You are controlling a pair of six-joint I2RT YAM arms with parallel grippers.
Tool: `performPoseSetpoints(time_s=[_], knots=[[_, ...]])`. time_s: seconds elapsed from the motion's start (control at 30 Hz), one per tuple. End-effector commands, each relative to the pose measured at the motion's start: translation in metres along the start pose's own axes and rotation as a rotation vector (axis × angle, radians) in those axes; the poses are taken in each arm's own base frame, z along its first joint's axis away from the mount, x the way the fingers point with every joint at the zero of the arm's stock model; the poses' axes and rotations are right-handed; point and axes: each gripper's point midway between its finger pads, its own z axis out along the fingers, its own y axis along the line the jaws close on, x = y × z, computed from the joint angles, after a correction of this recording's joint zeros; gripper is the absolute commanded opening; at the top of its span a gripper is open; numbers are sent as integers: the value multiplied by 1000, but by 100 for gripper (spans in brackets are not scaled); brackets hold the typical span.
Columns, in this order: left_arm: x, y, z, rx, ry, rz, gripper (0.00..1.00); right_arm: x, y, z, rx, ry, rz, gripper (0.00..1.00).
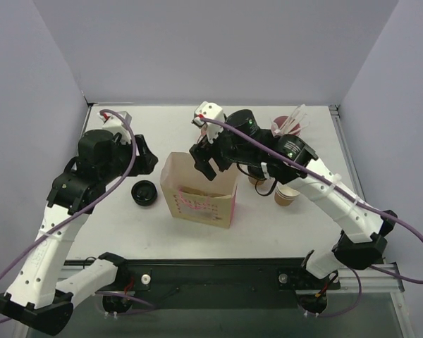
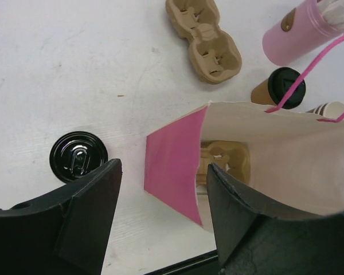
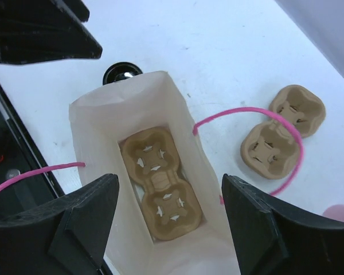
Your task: Pack the takeout coffee
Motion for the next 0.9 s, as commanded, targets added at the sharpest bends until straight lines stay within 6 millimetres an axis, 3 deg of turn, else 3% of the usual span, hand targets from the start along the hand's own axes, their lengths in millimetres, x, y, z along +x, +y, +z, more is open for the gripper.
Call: performPoseSetpoints(time_s=[0.0, 0.1, 0.23, 0.27, 0.4, 0.63, 0.7, 0.83, 0.87], knots=[[-30, -38, 3, 127, -82, 110, 70, -8, -26, -38, 158, -61, 130, 75], [-22, -43, 18, 139, -39, 134, 71, -6, -29, -50, 180, -83, 164, 79], [-8, -36, 33, 113, 0, 158, 70, -7, -42, -64, 269, -112, 219, 87], [-4, -34, 35, 108, 11, 156, 70, -5, -51, -68, 320, -114, 235, 100], [10, -29, 43, 101, 35, 150, 65, 1, -59, -78, 361, -124, 265, 100], [16, -39, 58, 165, 21, 129, 56, 12, -64, -86, 391, -119, 267, 100], [17, -38, 62, 161, 31, 138, 47, 16, -66, -85, 403, -109, 275, 99], [9, -42, 59, 161, 35, 138, 0, 17, -77, -89, 440, -119, 354, 95], [2, -44, 54, 163, 22, 132, 0, 20, -88, -92, 470, -122, 396, 95]])
